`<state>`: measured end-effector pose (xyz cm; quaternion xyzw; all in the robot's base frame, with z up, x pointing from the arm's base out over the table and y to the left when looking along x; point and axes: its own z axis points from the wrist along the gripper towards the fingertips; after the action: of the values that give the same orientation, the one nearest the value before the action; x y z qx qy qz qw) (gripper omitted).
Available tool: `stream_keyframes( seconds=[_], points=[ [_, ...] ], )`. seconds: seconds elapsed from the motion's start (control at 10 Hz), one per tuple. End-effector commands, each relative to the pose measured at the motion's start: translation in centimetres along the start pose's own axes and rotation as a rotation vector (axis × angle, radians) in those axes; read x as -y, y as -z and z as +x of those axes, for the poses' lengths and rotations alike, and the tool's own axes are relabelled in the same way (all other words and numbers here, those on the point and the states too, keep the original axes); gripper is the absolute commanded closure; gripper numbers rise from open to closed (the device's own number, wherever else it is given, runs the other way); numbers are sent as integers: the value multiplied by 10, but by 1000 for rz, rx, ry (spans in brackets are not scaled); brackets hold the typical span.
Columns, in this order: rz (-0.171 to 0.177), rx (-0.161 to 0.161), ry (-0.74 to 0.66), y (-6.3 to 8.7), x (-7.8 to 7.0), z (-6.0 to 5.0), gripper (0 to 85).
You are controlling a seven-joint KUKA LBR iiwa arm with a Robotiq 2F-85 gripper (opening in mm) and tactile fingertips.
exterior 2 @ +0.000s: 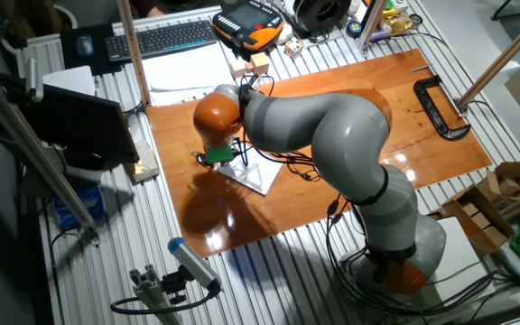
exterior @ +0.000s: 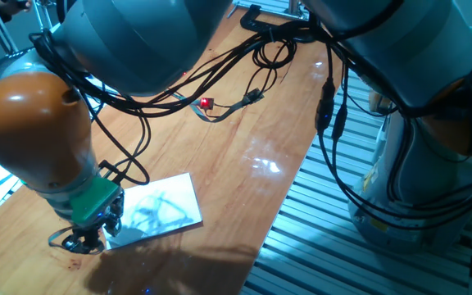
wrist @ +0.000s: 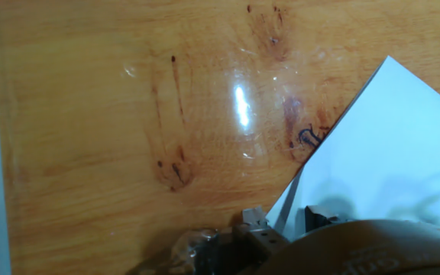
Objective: Unfold a piece of paper
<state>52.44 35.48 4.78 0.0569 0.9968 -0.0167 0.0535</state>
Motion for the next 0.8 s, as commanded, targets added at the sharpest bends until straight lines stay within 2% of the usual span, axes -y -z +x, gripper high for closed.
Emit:
stream_keyframes(
  seconds=[0.0, 0.3, 0.7],
  points=[
    [7, 4, 1, -1, 0, 0, 493],
    [20, 13, -5, -3, 1, -1, 503],
    [30, 14, 1, -5, 3, 0, 560]
  ],
)
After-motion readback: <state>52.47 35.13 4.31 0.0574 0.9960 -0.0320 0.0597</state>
